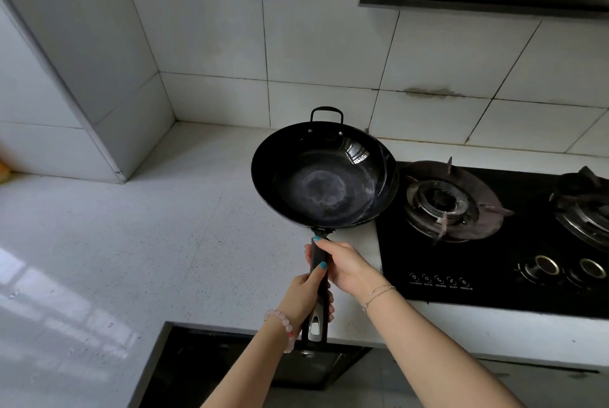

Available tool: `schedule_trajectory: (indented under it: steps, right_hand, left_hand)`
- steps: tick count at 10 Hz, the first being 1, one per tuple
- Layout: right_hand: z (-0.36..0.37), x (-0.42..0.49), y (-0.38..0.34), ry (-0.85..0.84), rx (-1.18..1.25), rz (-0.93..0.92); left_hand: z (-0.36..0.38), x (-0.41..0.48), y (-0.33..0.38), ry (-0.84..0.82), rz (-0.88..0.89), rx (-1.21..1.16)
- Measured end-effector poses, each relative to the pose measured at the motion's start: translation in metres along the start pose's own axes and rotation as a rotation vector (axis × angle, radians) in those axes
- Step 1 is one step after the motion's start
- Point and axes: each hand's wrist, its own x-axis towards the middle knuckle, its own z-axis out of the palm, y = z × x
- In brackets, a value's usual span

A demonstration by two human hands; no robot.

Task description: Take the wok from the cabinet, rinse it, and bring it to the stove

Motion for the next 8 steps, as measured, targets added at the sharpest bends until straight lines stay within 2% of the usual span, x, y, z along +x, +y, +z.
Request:
schedule_trajectory:
  steps: [2,4,6,7,8]
  right_hand:
    - [-0.003,-0.004,0.004,0.011,0.020,-0.017]
    - [-0.005,-0.006,0.006,0.015,0.014,-0.009]
    - [-0.011,-0.015,0.002,-0.034,-0.097,-0.025]
    - [-0.015,-0.025,-0.005,-0.041,-0.192,-0.016]
    - [-0.023,-0.036,-0.013,0.126,-0.476,-0.128]
  left_hand:
    - [0.000,-0.003,-0.001,0.011,0.021,0.011]
    - [-0.002,-0.012,0.001,0.029,0.076,0.232]
    - [-0.011,-0.021,0.003,0.029,0.111,0.466]
    - [-0.020,-0.029,0.004,0.030,0.136,0.716]
    - [-0.031,-0.036,0.010,0.175,0.216,1.088]
